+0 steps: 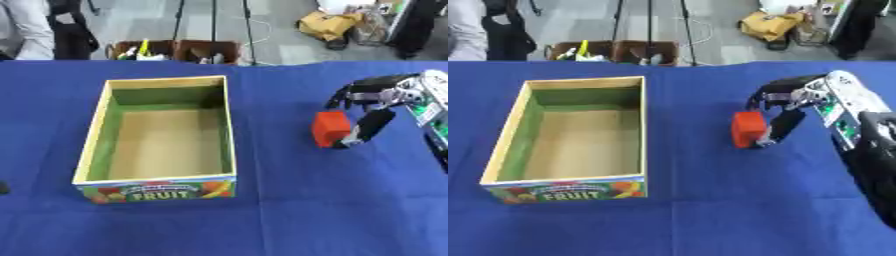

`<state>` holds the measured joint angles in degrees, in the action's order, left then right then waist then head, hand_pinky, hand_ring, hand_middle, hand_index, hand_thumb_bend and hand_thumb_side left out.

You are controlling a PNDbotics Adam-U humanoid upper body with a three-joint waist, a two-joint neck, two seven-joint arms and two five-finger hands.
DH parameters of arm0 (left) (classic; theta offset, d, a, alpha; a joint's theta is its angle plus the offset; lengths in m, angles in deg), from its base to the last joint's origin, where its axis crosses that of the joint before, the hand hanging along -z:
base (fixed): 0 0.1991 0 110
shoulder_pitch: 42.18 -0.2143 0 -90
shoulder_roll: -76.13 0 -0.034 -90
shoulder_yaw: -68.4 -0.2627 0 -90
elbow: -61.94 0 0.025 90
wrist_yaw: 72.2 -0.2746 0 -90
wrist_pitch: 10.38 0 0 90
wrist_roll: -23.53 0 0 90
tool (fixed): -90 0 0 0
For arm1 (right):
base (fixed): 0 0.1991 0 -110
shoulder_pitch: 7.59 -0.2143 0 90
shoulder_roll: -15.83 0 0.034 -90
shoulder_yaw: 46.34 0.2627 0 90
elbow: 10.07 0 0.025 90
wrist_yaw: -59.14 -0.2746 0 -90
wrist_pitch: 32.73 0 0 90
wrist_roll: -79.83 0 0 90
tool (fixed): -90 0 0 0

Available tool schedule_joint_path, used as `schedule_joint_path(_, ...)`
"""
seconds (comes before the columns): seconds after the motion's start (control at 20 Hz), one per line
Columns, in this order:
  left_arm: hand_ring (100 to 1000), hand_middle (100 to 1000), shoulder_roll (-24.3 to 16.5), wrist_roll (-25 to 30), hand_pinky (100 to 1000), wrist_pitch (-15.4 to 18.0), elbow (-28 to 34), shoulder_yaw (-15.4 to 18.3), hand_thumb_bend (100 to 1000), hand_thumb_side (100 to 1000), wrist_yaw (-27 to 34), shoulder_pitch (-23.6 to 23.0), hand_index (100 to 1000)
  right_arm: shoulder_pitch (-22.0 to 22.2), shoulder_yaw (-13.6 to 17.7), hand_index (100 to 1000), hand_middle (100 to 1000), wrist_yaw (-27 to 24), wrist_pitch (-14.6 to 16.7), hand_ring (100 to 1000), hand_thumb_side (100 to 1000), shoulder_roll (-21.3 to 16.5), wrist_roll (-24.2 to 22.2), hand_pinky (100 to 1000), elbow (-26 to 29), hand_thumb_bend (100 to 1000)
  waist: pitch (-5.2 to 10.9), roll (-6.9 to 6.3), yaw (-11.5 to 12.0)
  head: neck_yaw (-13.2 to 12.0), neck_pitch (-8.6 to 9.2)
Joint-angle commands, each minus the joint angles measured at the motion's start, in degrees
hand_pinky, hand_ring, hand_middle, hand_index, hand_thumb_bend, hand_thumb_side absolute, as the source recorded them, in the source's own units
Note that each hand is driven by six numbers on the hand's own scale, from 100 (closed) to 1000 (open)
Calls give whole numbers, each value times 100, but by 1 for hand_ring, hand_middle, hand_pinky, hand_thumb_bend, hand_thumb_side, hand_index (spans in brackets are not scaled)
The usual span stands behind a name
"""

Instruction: Pick up objects on the table and place them in the box.

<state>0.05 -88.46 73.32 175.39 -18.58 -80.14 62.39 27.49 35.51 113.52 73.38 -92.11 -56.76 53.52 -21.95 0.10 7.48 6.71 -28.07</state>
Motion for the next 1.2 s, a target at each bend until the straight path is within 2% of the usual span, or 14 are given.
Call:
schedule_joint_path(0.05, 717, 559, -80, 12, 295, 7, 115, -27, 100, 856, 17, 35, 504, -88, 27, 872, 805, -40, -17, 842, 571, -101, 99, 613, 35, 493, 100, -8, -2, 27, 73)
schedule_joint_path(0.5, 717, 559, -71, 6, 295, 6, 115, -28, 100, 855, 19, 42, 503, -71, 34, 808, 747, -15, -189, 808, 562, -43, 475, 578, -34, 358, 68, -10, 20, 37, 83)
schedule_joint_path(0.75, 717, 559, -70, 5, 295, 6, 115, -28, 100, 856, 21, 45, 503, -68, 27, 776, 716, 109, -195, 799, 491, -37, 644, 566, -103, 295, 62, -15, 21, 47, 83)
schedule_joint_path(1.05, 717, 559, -70, 8, 295, 2, 115, -28, 100, 856, 25, 41, 503, -84, 52, 703, 625, 111, -200, 770, 469, -26, 794, 535, -120, 127, 63, -23, 13, 48, 80)
schedule_joint_path(1.2, 718, 559, -74, 11, 296, -1, 115, -28, 100, 856, 26, 38, 503, -102, 47, 668, 586, 53, -243, 757, 437, -41, 910, 516, -74, 100, 75, -21, 2, 45, 74)
